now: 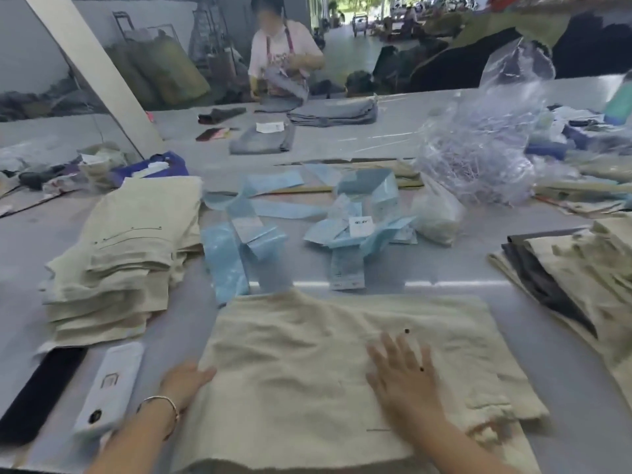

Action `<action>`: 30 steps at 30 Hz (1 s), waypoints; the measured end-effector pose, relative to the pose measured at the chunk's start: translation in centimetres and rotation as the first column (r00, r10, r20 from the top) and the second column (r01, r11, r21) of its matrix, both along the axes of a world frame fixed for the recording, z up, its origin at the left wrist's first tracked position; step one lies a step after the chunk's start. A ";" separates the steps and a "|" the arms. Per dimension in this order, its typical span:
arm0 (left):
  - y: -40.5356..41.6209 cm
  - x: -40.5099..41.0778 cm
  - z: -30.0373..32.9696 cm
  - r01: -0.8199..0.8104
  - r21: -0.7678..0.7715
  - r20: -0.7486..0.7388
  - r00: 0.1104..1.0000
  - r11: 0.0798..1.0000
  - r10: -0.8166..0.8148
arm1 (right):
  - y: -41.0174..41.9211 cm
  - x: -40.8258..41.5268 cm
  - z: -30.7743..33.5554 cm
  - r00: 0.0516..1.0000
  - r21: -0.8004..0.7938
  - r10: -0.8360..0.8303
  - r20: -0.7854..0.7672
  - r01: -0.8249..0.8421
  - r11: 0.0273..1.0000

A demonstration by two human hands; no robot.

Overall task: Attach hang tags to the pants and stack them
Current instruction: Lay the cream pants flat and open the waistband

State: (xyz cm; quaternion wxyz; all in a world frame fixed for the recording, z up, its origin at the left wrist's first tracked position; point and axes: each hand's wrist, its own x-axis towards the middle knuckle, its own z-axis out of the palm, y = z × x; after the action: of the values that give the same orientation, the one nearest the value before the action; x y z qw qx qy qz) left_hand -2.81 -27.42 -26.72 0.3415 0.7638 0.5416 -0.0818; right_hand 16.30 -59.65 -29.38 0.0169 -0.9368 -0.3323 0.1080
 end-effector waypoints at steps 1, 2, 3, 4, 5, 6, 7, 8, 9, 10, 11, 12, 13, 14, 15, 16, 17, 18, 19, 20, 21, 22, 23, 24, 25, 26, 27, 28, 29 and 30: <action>0.6 0.1 -0.2 0.050 0.056 -0.019 0.999 0.997 -0.049 | 0.6 0.0 -0.1 1.000 0.000 0.000 0.005 0.000 1.000; 1.2 0.2 -0.4 0.065 0.080 0.011 0.998 0.995 -0.066 | 1.3 0.0 -0.2 1.000 0.002 0.001 0.010 -0.001 1.000; 1.7 0.2 -0.6 0.064 0.109 0.042 0.997 0.992 -0.069 | 1.9 -0.1 -0.4 1.000 0.006 -0.001 0.016 0.001 1.000; 2.0 0.1 -0.7 0.051 0.148 0.070 0.996 0.988 -0.062 | 2.5 -0.1 -0.5 1.000 0.011 -0.010 0.020 0.010 1.000; 2.3 0.0 -0.8 0.031 0.186 0.090 0.995 0.982 -0.049 | 3.0 -0.2 -0.5 0.999 0.013 -0.024 0.026 0.024 1.000; 2.4 -0.1 -0.8 0.020 0.244 0.095 0.995 0.970 -0.044 | 3.4 -0.2 -0.5 0.999 0.011 -0.036 0.031 0.035 0.999; 2.3 0.0 -0.6 0.012 0.330 0.088 0.995 0.944 -0.044 | 3.6 -0.3 -0.6 0.998 0.007 -0.046 0.037 0.045 0.999; 2.1 0.0 -0.6 0.022 0.424 0.086 0.994 0.905 -0.064 | 3.7 -0.4 -0.6 0.997 0.006 -0.053 0.048 0.052 0.999; 1.7 0.3 -0.6 0.054 0.508 0.100 0.988 0.860 -0.120 | 3.7 -0.6 -0.6 0.996 0.022 -0.062 0.065 0.061 0.998; 1.1 0.6 -0.8 0.103 0.582 0.123 0.969 0.807 -0.212 | 3.7 -0.7 -0.5 0.993 0.064 -0.085 0.086 0.080 0.995; 0.3 0.9 -0.9 0.151 0.635 0.148 0.939 0.758 -0.311 | 3.5 -0.8 -0.2 0.983 0.139 -0.145 0.109 0.130 0.982; -0.7 1.3 -0.9 0.195 0.674 0.170 0.897 0.712 -0.407 | 3.1 -0.9 0.1 0.959 0.230 -0.248 0.134 0.214 0.950; -1.7 1.7 -0.9 0.245 0.692 0.183 0.851 0.679 -0.493 | 2.6 -0.8 0.4 0.912 0.313 -0.380 0.151 0.321 0.894; -2.7 2.2 -0.9 0.300 0.691 0.187 0.805 0.658 -0.563 | 2.0 -0.5 0.7 0.845 0.369 -0.517 0.136 0.441 0.818; -3.5 2.7 -1.0 0.360 0.671 0.180 0.768 0.648 -0.614 | 1.2 -0.2 1.0 0.773 0.389 -0.629 0.084 0.556 0.734; -4.2 3.1 -1.4 0.424 0.651 0.165 0.731 0.630 -0.662 | 0.5 0.1 1.3 0.709 0.379 -0.705 0.018 0.647 0.661; -4.7 3.5 -1.8 0.487 0.623 0.144 0.698 0.612 -0.702 | -0.1 0.5 1.6 0.668 0.342 -0.744 -0.024 0.705 0.621; -5.0 3.8 -2.1 0.541 0.586 0.132 0.671 0.604 -0.729 | -0.7 0.8 2.0 0.653 0.289 -0.756 -0.035 0.731 0.618; -5.4 3.9 -2.3 0.569 0.546 0.135 0.665 0.615 -0.735 | -1.1 1.1 2.3 0.654 0.217 -0.756 -0.025 0.742 0.634; -5.6 4.0 -2.4 0.563 0.526 0.152 0.674 0.637 -0.722 | -1.5 1.4 2.6 0.655 0.144 -0.756 -0.016 0.750 0.646; -5.9 4.5 -2.5 0.544 0.518 0.176 0.687 0.660 -0.705 | -2.1 1.8 2.9 0.648 0.098 -0.762 -0.022 0.760 0.643; -5.9 4.6 -2.6 0.520 0.509 0.197 0.705 0.685 -0.681 | -2.1 2.3 3.1 0.642 0.091 -0.764 -0.062 0.766 0.637; -6.2 5.0 -2.5 0.507 0.497 0.219 0.712 0.704 -0.667 | -2.6 2.8 3.4 0.626 0.127 -0.767 -0.140 0.780 0.613; -6.6 5.5 -2.5 0.500 0.488 0.250 0.705 0.715 -0.664 | -2.9 3.2 3.8 0.615 0.182 -0.750 -0.245 0.789 0.587; -7.2 6.1 -2.5 0.511 0.472 0.273 0.690 0.718 -0.671 | -3.0 3.4 4.1 0.626 0.237 -0.708 -0.328 0.780 0.580; -7.9 6.7 -2.4 0.533 0.442 0.298 0.671 0.721 -0.679 | -3.0 3.3 4.4 0.653 0.291 -0.662 -0.367 0.757 0.586; -8.9 7.3 -2.1 0.552 0.391 0.328 0.664 0.736 -0.672 | -2.8 3.2 4.8 0.685 0.343 -0.626 -0.372 0.728 0.593; -9.8 7.9 -2.0 0.557 0.343 0.362 0.665 0.757 -0.653 | -2.5 2.9 5.2 0.716 0.402 -0.595 -0.366 0.698 0.593; -10.8 8.5 -1.6 0.560 0.300 0.395 0.664 0.772 -0.635 | -2.1 2.4 5.7 0.743 0.460 -0.558 -0.370 0.668 0.585; -11.8 9.2 -1.4 0.573 0.251 0.437 0.652 0.780 -0.619 | -1.6 2.0 6.1 0.765 0.502 -0.505 -0.401 0.644 0.577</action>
State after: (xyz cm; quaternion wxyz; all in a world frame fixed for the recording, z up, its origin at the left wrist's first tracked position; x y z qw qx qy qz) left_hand 6.44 -39.19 -28.11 0.3879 0.9076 0.1569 0.0344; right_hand 18.30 -61.22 -23.32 0.3897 -0.9170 -0.0209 0.0826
